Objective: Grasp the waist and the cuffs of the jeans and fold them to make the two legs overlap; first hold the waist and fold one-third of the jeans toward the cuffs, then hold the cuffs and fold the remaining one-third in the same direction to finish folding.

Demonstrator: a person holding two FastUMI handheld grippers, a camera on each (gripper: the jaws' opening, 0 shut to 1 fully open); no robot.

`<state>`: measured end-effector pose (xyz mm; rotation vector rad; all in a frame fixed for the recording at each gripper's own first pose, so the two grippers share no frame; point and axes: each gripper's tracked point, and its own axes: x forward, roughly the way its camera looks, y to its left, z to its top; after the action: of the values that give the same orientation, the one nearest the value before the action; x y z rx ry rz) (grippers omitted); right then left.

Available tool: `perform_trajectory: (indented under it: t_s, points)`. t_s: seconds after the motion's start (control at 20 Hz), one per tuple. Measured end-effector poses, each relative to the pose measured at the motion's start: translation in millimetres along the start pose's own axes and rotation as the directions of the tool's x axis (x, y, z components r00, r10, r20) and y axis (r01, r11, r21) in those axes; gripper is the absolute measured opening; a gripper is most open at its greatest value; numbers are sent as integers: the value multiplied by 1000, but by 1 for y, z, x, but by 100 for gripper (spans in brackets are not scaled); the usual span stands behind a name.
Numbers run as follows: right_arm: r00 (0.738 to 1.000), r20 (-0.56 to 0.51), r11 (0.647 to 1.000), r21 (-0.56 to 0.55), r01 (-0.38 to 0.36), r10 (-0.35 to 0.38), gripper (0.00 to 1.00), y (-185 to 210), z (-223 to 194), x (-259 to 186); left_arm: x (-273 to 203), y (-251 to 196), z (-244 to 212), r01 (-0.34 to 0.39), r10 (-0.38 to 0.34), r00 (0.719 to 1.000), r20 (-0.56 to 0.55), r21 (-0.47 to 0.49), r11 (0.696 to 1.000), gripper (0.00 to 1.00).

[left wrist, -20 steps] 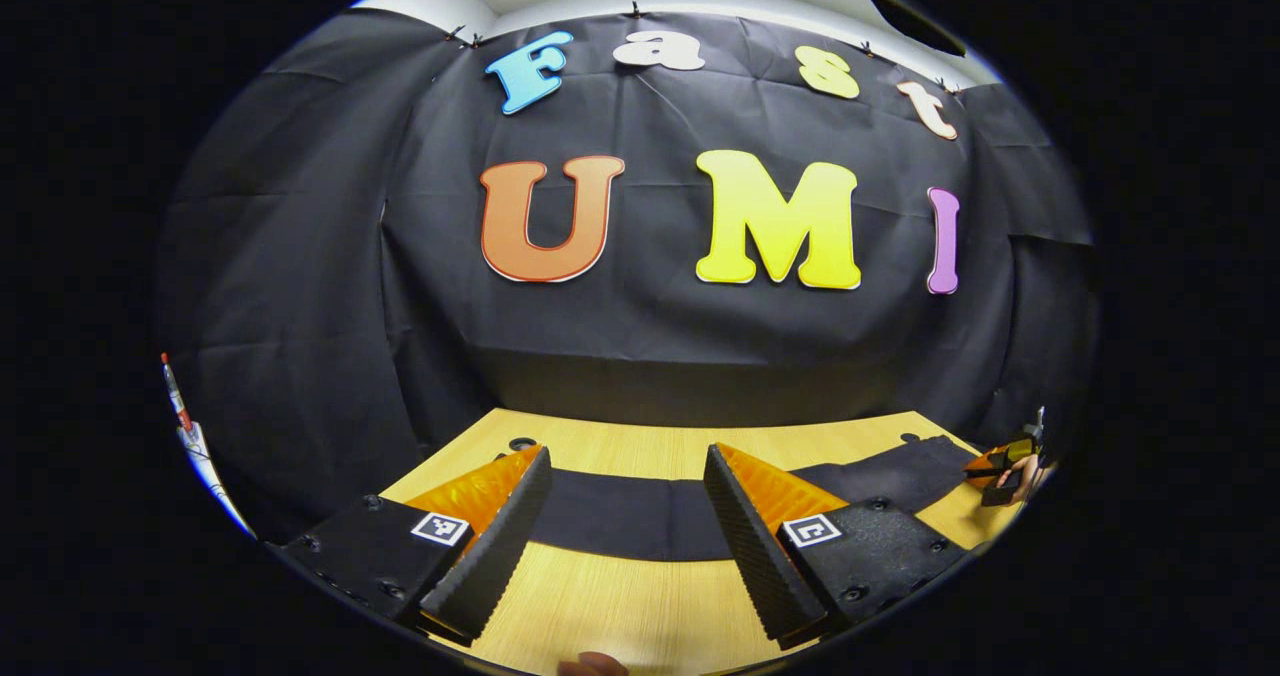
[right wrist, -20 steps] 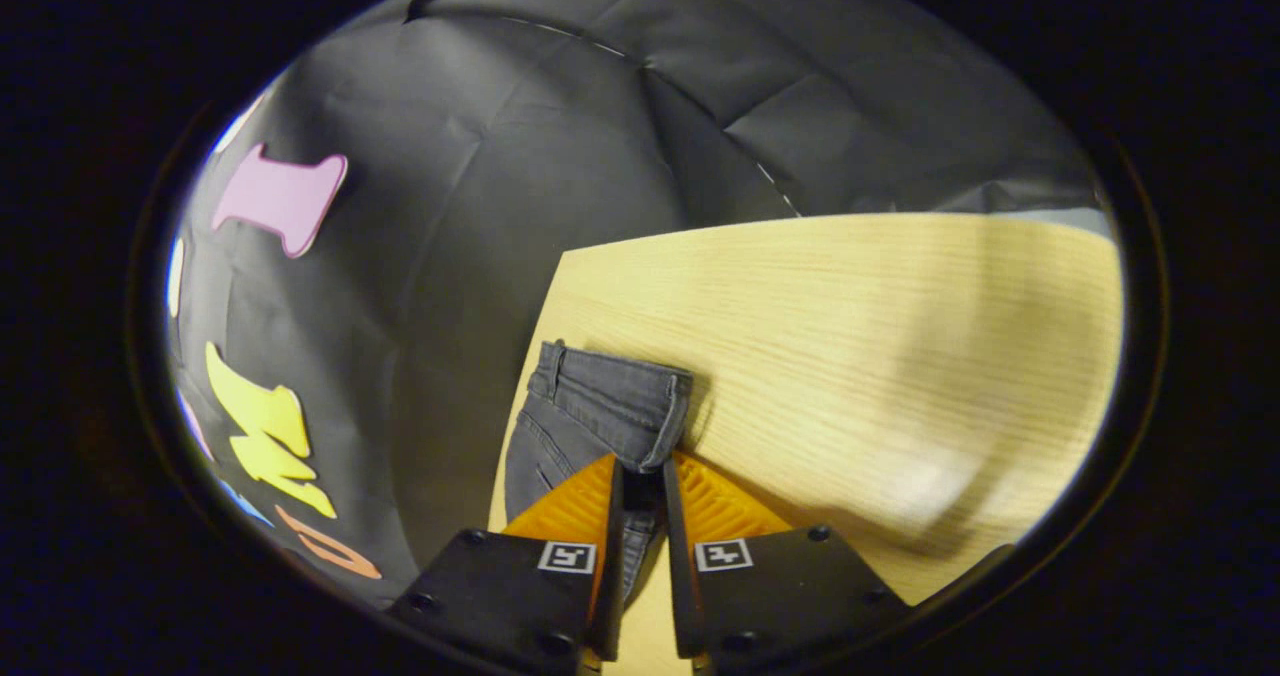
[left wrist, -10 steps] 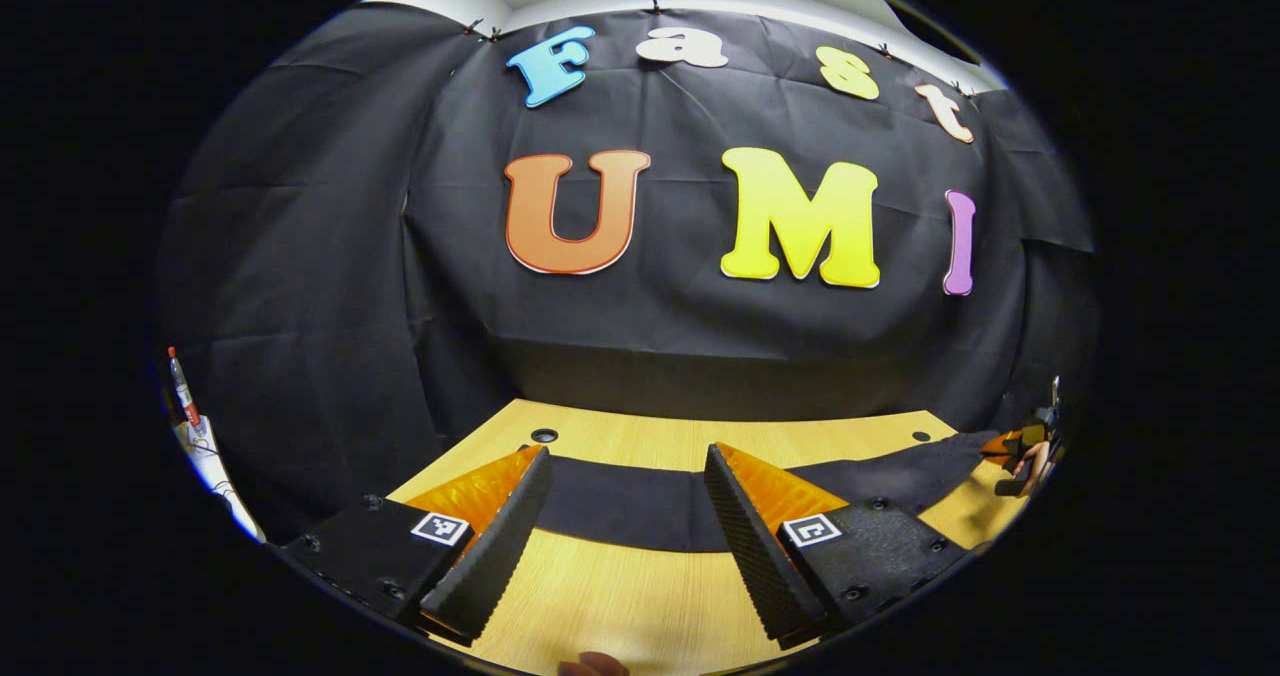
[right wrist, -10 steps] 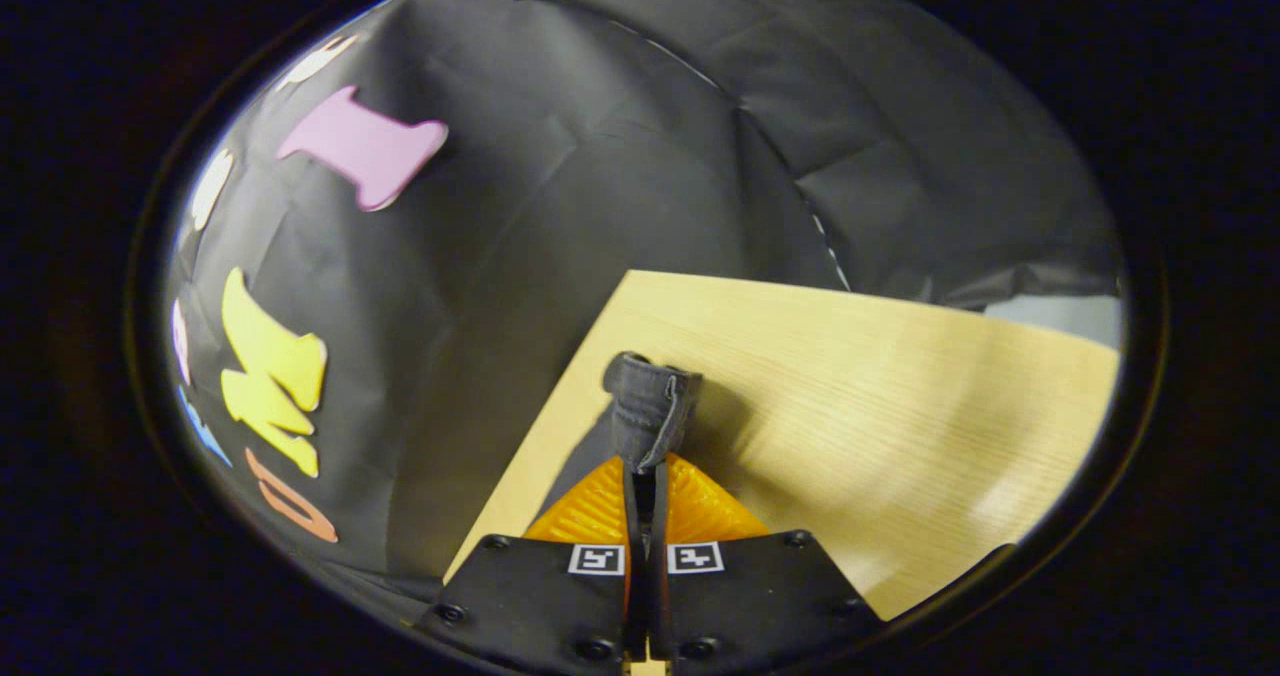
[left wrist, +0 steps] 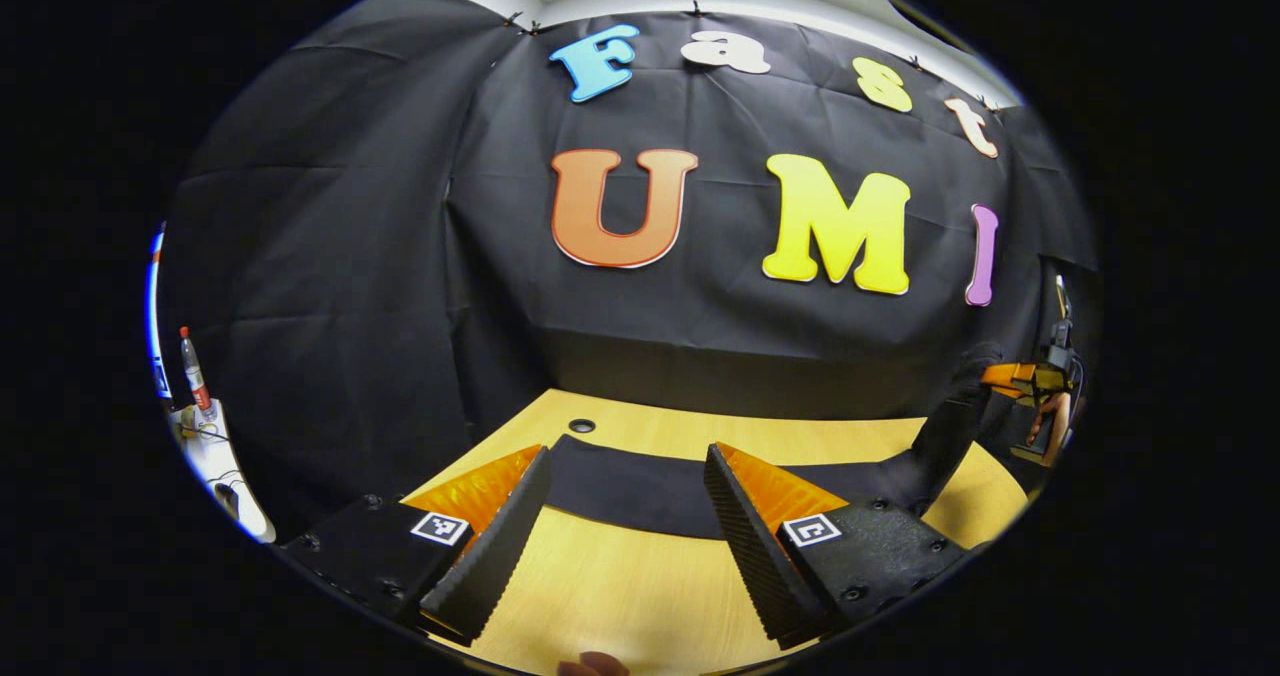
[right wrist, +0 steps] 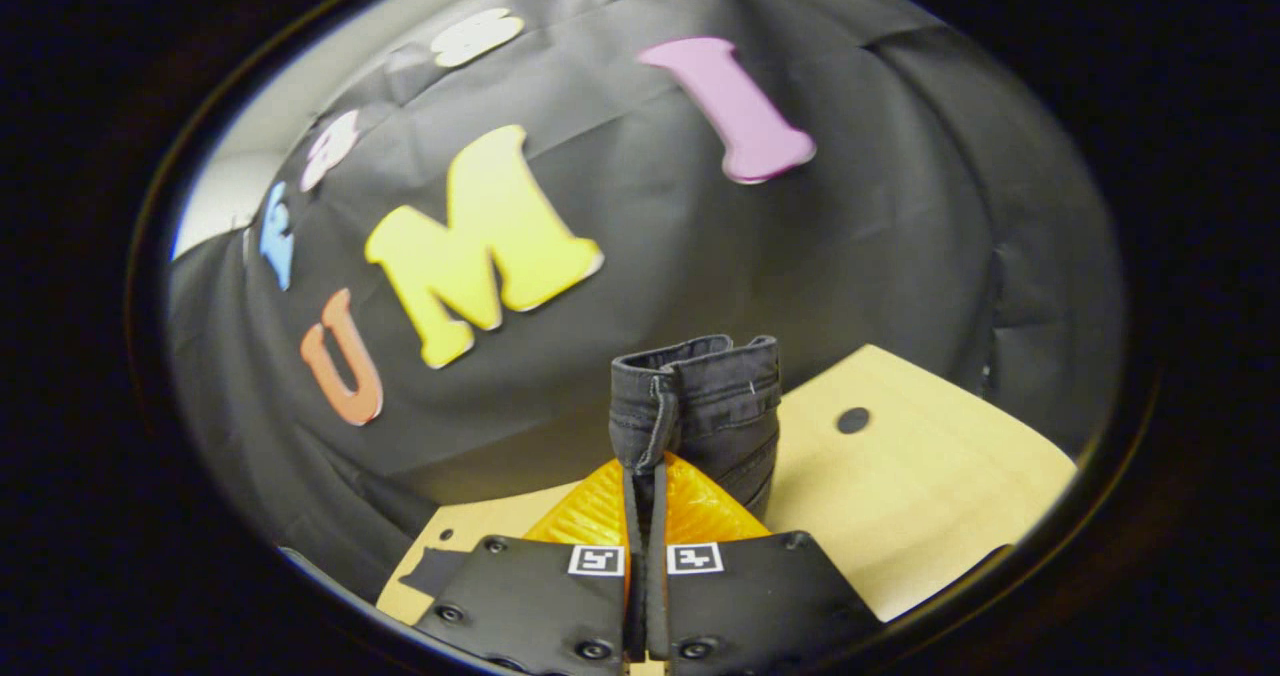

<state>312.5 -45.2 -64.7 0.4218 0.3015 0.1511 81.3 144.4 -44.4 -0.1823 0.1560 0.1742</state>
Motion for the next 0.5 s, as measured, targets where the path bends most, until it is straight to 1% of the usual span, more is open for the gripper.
perform_trajectory:
  t_s: [0.05,0.1,0.2,0.25,0.3,0.35,0.4,0.45,0.5]
  points:
    - [999,-13,999,-26,-38,38,0,26,-12,6,-4,9,3,-16,17,1000,7,-4,1000,98]
    - [997,-28,996,-48,-74,73,1,49,-26,13,-6,20,5,-43,43,999,17,-7,999,98]
    - [987,-86,988,-59,-141,135,1,86,-66,28,-14,35,12,-76,77,996,47,-21,997,98]
    - [981,-114,985,-58,-163,155,1,103,-88,34,-16,42,15,-88,90,994,65,-34,996,98]
    - [977,-138,983,-60,-175,165,1,114,-109,38,-17,47,16,-97,100,992,75,-43,994,98]
    - [972,-163,981,-64,-184,172,1,124,-131,43,-18,52,16,-109,113,990,81,-50,993,100]
    - [966,-190,979,-70,-190,174,0,132,-154,47,-21,57,15,-124,129,988,82,-61,990,100]
    - [961,-218,978,-80,-193,172,1,137,-178,50,-22,60,14,-125,131,988,80,-82,989,98]
    - [957,-243,978,-90,-187,161,0,138,-201,57,-23,60,13,-118,127,989,79,-110,987,98]
